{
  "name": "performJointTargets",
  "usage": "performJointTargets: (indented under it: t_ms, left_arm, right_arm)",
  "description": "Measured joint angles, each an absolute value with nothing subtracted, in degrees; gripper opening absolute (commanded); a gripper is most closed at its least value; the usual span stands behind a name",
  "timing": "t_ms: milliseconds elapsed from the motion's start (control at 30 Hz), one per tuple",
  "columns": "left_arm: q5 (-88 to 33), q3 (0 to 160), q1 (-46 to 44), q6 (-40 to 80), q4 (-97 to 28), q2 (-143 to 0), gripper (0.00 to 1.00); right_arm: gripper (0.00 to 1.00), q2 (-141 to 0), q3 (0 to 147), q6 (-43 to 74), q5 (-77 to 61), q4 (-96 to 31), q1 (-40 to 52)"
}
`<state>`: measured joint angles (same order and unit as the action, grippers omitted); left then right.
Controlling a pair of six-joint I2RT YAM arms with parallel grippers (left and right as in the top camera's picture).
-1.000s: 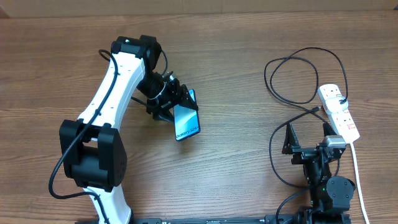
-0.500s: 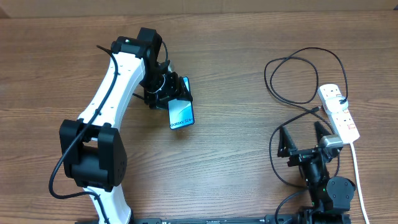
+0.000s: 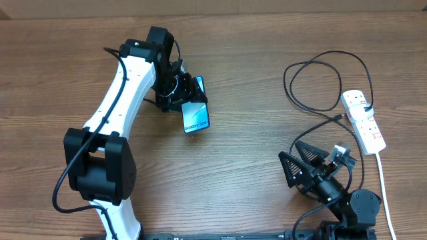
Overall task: Plug charger to phone and switch on socket
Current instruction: 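Move the right gripper toward the phone held by the left gripper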
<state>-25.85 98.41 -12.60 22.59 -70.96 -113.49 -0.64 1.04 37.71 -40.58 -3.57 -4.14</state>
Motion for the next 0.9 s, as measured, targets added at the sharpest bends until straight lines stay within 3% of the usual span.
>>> performJointTargets:
  t_ms: [233, 633, 900]
  left_arm:
    - [-26.4, 98.4, -12.6, 24.7, -69.3, -113.5, 0.4]
    - [-29.8, 98.4, -12.6, 29.0, -67.4, -113.5, 0.4]
    - [-32.8, 98.4, -12.6, 35.1, -66.2, -113.5, 0.39]
  right_arm:
    - [0.99, -3.0, 1.1, 36.0, -42.0, -6.7, -4.1]
    - [1.0, -23.7, 20.3, 24.4, -35.8, -33.2, -4.1]
    - [1.0, -38.0, 28.3, 24.1, -39.9, -34.0, 0.2]
